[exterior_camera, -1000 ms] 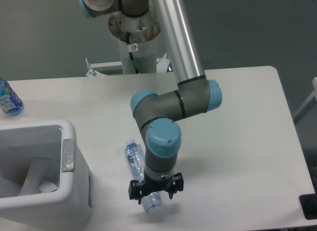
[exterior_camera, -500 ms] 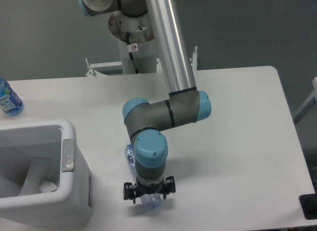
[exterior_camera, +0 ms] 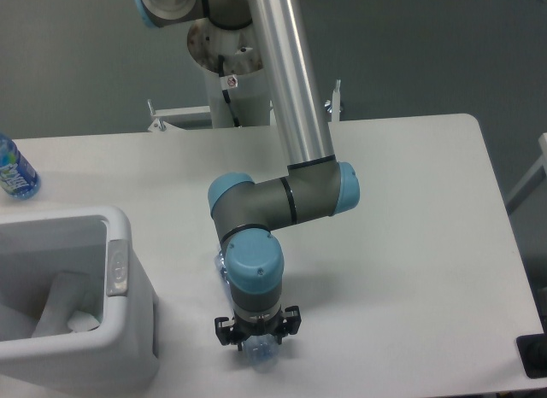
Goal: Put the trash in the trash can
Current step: 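Move the gripper back and lower it over the clear plastic bottle, then close the gripper on the bottle's end and lift it upright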
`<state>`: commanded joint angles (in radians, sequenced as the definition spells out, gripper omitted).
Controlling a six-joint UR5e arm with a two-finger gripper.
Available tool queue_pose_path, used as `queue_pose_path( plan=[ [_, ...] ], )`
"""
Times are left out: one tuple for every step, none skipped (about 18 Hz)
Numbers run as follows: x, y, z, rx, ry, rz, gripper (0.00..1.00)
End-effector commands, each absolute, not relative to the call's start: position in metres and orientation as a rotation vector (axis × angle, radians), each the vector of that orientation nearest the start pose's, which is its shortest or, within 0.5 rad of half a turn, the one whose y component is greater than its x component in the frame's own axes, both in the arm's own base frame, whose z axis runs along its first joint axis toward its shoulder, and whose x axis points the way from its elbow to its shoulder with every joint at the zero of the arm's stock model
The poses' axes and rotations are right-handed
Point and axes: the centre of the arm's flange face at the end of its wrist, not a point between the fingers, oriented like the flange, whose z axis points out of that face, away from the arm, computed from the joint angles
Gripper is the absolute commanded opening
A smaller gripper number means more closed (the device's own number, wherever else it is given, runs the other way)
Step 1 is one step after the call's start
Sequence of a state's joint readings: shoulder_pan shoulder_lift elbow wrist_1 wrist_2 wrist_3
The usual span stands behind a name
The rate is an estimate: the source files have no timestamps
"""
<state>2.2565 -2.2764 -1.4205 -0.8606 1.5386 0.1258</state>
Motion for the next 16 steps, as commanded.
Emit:
queue_pose_path(
  plan=[
    [-0.352, 0.646, 0.197, -2.871, -0.822, 0.049, 0.62],
    [-0.353, 0.645, 0.200, -2.872, -0.823, 0.064, 0.59],
    [-0.353, 0.644, 0.201, -2.873, -0.824, 0.068, 0.58],
    [-0.353, 0.644, 0.201, -2.873, -0.824, 0.068, 0.56],
    [-0.353, 0.644, 0.203, -2.871, -0.821, 0.070, 0.56],
    [-0.353, 0.644, 0.207, -2.865, -0.819, 0.074, 0.56],
    [-0.353, 0.645, 0.214, -2.855, -0.815, 0.075, 0.56],
    [-0.353, 0.645, 0.224, -2.840, -0.806, 0.081, 0.56],
    [-0.353, 0.646, 0.238, -2.816, -0.798, 0.094, 0.56],
    [-0.358, 0.647, 0.256, -2.778, -0.793, 0.117, 0.56],
    [-0.364, 0.648, 0.281, -2.722, -0.791, 0.142, 0.56],
    [-0.379, 0.643, 0.309, -2.660, -0.811, 0.160, 0.56],
    [-0.387, 0.642, 0.335, -2.599, -0.807, 0.149, 0.56],
    [-0.387, 0.647, 0.360, -2.540, -0.789, 0.120, 0.56],
    [-0.394, 0.647, 0.386, -2.468, -0.803, 0.099, 0.56],
    [-0.405, 0.643, 0.412, -2.392, -0.832, 0.099, 0.56]
  ],
)
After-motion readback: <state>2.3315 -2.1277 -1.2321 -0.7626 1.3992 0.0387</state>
